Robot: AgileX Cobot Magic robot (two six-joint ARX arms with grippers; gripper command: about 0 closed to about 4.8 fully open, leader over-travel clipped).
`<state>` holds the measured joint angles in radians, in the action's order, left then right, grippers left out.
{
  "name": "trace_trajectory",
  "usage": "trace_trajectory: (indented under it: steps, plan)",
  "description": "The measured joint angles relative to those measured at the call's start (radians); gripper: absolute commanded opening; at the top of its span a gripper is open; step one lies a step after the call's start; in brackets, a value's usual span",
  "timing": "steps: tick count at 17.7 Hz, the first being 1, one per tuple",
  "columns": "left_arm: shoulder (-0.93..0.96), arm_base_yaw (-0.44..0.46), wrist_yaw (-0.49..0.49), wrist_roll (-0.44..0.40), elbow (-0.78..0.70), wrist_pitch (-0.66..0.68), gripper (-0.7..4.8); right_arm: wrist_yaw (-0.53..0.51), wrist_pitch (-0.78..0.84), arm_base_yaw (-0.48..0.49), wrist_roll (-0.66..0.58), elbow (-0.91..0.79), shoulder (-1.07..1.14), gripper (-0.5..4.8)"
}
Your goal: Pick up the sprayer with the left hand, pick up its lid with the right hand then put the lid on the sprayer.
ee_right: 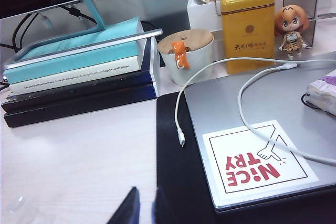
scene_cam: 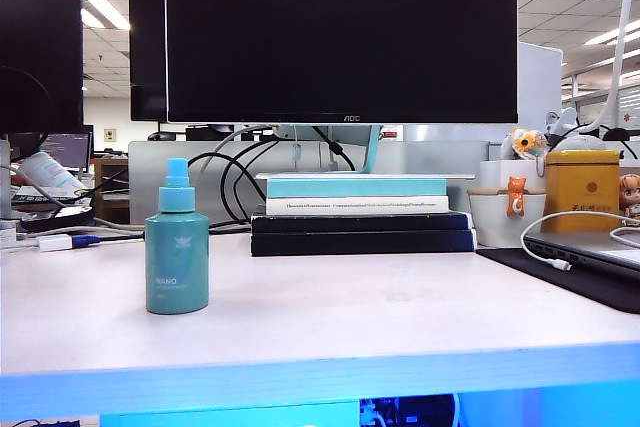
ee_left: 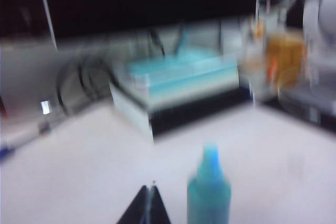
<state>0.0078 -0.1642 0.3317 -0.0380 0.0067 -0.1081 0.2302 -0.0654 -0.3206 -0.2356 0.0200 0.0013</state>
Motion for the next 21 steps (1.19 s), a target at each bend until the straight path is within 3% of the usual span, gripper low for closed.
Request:
trace_trajectory:
  steps: [3, 6, 7, 8, 10, 14, 16, 18, 21]
  plan:
    - [0.005, 0.0, -0.035, 0.085, 0.024, -0.015, -0.05, -0.003, 0.008, 0.0, 0.0, 0.0, 0.0, 0.44]
    - [0.031, 0.0, -0.093, 0.092, 0.184, 0.035, -0.05, -0.006, 0.054, 0.0, 0.0, 0.0, 0.0, 0.43]
    - [0.066, 0.0, -0.106, 0.092, 0.22, 0.054, -0.05, -0.007, 0.058, 0.0, 0.0, 0.0, 0.0, 0.39]
    - [0.123, 0.0, -0.109, 0.089, 0.256, 0.069, -0.04, -0.016, 0.06, 0.0, 0.0, 0.0, 0.0, -0.08]
    - [0.341, 0.0, -0.097, 0.066, 0.364, 0.085, -0.04, -0.026, 0.084, -0.001, 0.0, 0.0, 0.0, -0.08]
    - [0.653, 0.0, 0.186, -0.087, 0.386, -0.124, 0.0, -0.028, 0.112, -0.001, -0.006, 0.002, 0.0, -0.08]
    - [0.819, 0.0, 0.341, -0.169, 0.386, -0.23, 1.19, -0.028, 0.112, -0.001, -0.036, 0.002, 0.0, -0.08]
    - [0.909, 0.0, 0.365, -0.202, 0.386, -0.259, 2.01, -0.028, 0.112, 0.0, -0.039, 0.002, 0.0, -0.08]
    - [1.03, 0.0, 0.426, -0.26, 0.386, -0.269, 2.16, -0.028, 0.091, 0.001, -0.04, 0.017, 0.0, -0.08]
